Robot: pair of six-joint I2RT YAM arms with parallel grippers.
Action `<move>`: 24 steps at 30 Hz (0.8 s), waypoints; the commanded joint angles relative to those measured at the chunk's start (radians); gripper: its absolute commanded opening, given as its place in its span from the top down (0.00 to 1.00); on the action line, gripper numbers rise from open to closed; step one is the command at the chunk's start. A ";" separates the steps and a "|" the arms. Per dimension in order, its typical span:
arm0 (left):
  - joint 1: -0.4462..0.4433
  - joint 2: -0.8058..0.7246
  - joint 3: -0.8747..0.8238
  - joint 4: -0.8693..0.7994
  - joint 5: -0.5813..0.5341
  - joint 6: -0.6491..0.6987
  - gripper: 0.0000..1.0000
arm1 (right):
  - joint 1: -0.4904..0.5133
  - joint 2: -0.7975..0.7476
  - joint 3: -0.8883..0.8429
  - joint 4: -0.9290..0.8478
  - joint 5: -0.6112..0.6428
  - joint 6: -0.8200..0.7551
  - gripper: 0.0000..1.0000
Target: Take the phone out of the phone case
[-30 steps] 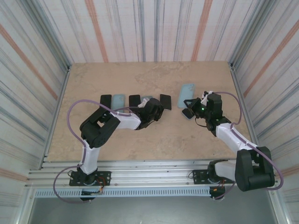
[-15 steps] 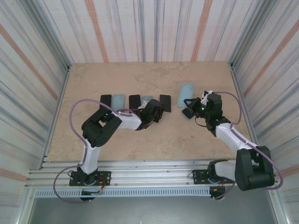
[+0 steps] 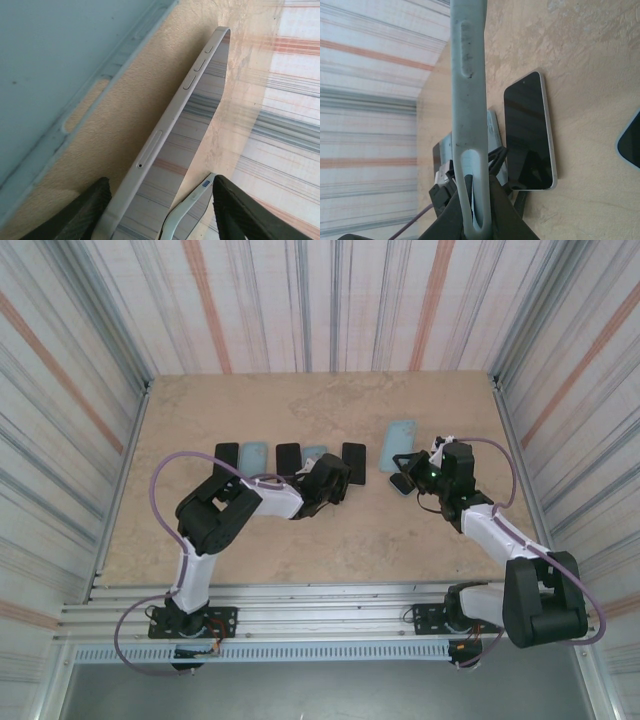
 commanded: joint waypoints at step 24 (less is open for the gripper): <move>0.003 -0.085 -0.060 -0.085 0.047 0.074 0.33 | -0.013 0.226 0.087 -0.051 -0.075 -0.165 0.98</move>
